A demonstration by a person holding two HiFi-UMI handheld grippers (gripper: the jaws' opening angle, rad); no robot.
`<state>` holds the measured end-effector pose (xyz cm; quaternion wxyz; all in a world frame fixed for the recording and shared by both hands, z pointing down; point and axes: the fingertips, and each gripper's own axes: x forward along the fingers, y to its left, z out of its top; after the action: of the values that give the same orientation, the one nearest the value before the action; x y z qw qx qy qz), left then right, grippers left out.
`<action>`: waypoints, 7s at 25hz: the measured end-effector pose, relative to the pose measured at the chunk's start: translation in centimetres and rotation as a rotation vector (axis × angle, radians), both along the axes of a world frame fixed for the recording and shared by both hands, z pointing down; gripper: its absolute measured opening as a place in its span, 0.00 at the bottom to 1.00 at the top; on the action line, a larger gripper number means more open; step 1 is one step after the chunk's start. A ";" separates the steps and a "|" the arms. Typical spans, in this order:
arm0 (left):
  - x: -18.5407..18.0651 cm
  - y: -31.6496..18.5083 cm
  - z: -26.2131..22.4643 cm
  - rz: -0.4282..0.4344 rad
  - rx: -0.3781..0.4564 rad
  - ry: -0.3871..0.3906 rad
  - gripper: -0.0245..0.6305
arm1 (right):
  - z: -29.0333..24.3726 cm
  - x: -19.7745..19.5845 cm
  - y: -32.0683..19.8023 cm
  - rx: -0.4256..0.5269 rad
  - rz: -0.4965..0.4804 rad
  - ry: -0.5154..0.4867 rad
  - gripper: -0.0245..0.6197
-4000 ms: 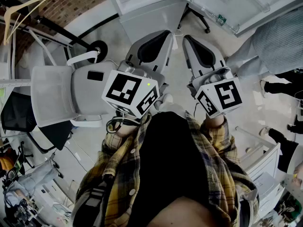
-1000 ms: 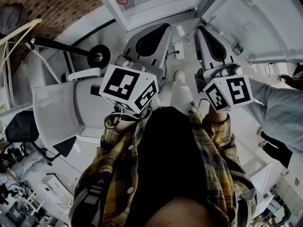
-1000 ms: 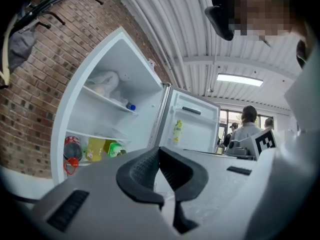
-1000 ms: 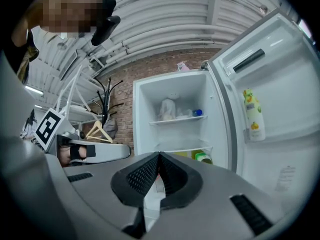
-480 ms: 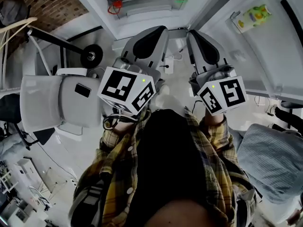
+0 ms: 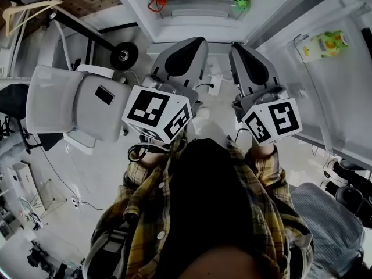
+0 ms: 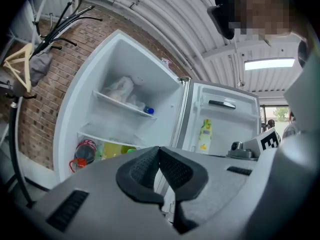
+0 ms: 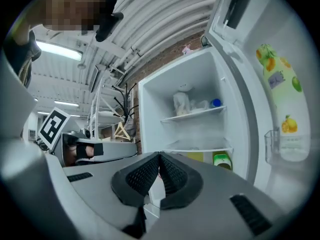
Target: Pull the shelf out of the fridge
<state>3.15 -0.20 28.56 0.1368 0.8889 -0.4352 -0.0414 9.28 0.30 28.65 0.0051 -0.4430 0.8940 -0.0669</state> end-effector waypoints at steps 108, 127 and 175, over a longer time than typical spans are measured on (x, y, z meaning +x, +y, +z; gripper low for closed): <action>-0.7 -35.1 9.4 -0.108 -0.432 0.483 0.35 | 9.3 -0.3 -35.2 -0.589 0.012 -0.882 0.27; -3.0 -38.1 9.9 -0.210 -0.477 0.601 0.18 | 9.8 -0.4 -38.7 -0.610 0.103 -0.899 0.14; -2.6 -32.1 10.1 -0.146 -0.496 0.661 0.14 | 10.1 -0.2 -32.6 -0.622 0.106 -0.928 0.12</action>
<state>0.51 -32.26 38.63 0.4758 0.7346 -0.4265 -0.2280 9.12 -32.31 38.75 0.2705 -0.3920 0.7126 -0.5151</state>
